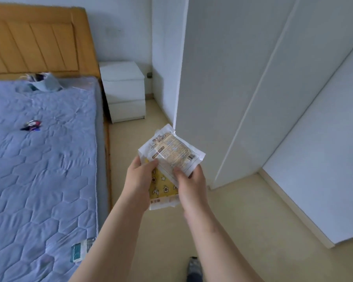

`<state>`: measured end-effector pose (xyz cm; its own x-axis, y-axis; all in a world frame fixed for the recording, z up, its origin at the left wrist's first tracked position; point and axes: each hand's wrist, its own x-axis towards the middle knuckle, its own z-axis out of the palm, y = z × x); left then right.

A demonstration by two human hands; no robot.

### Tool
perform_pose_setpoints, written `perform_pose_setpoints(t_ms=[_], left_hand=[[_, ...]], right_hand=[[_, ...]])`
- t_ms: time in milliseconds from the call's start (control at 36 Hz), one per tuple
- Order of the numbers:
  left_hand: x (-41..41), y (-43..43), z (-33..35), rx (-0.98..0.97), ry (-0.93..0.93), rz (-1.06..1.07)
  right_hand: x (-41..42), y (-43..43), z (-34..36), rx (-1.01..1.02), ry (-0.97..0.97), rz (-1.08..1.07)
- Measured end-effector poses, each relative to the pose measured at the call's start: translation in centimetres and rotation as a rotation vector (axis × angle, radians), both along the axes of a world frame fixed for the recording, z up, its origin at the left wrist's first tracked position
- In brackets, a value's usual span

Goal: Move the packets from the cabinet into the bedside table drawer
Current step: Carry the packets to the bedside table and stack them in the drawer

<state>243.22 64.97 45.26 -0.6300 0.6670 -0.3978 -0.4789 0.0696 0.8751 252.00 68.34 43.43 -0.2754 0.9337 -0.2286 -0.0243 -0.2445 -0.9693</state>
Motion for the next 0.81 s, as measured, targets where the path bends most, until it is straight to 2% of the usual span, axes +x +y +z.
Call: perform_pose_setpoints(t_ms=[139, 417, 611, 806], left_hand=[[-4.6, 5.6, -0.3, -0.018, 0.032, 0.164], [-16.1, 15.5, 1.2, -0.033, -0.021, 0.52], [-26.4, 21.6, -0.1, -0.032, -0.033, 0.599], [-37.5, 29.8, 1.0, 0.011, -0.033, 0.538]], right_hand=[[-5.5, 6.9, -1.1, 0.009, 0.016, 0.158], [-19.7, 19.8, -0.7, 0.056, -0.014, 0.493], [-30.7, 26.5, -1.6, 0.057, -0.006, 0.581], [-41.0, 34.2, -0.3, 0.018, 0.032, 0.551]])
